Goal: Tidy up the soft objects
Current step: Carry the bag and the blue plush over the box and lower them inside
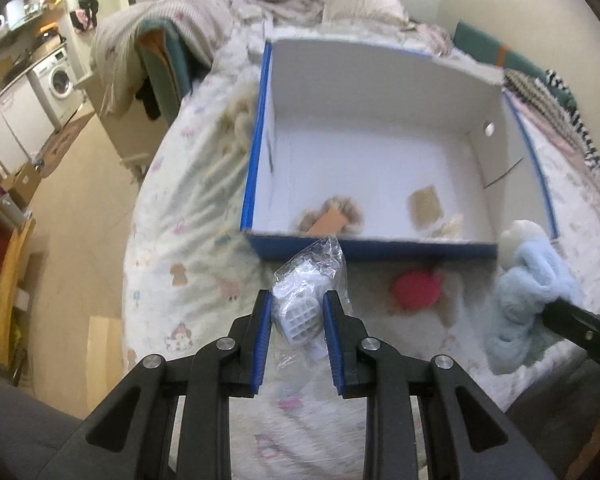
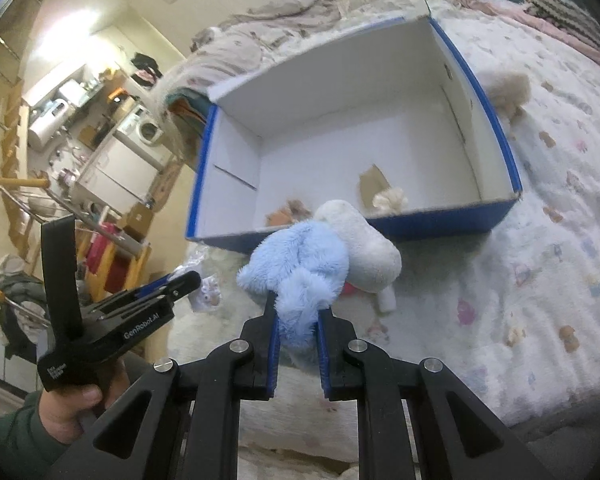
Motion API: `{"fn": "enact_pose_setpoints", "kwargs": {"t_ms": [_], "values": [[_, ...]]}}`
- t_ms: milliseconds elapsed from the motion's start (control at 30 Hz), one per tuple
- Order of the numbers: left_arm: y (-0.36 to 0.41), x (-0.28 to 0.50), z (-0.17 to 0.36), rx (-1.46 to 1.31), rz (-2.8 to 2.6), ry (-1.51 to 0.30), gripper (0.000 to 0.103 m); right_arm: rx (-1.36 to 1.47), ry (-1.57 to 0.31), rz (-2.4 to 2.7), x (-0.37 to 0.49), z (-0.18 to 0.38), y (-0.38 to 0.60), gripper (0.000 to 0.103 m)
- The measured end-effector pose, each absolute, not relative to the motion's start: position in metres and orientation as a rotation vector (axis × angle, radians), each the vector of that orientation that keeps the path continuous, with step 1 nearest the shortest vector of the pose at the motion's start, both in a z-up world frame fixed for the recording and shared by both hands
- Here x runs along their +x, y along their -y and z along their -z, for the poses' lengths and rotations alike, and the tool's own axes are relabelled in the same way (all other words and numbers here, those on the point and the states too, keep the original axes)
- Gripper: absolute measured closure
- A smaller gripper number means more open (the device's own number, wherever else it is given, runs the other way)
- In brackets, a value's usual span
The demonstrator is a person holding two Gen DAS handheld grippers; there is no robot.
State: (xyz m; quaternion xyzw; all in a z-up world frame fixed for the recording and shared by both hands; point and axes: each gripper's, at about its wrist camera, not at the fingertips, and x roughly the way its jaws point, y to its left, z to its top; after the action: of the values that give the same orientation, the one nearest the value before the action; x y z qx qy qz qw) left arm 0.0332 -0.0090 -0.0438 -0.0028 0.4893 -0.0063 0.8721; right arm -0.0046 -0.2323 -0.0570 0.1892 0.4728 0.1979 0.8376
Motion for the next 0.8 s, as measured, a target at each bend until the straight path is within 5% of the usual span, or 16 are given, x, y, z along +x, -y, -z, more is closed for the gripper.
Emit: {"fn": "enact_pose_setpoints", "kwargs": {"t_ms": [800], "values": [[0.03, 0.139, -0.013, 0.001, 0.065, -0.935, 0.08, 0.357, -0.82, -0.41, 0.091, 0.002, 0.248, 0.085]]}}
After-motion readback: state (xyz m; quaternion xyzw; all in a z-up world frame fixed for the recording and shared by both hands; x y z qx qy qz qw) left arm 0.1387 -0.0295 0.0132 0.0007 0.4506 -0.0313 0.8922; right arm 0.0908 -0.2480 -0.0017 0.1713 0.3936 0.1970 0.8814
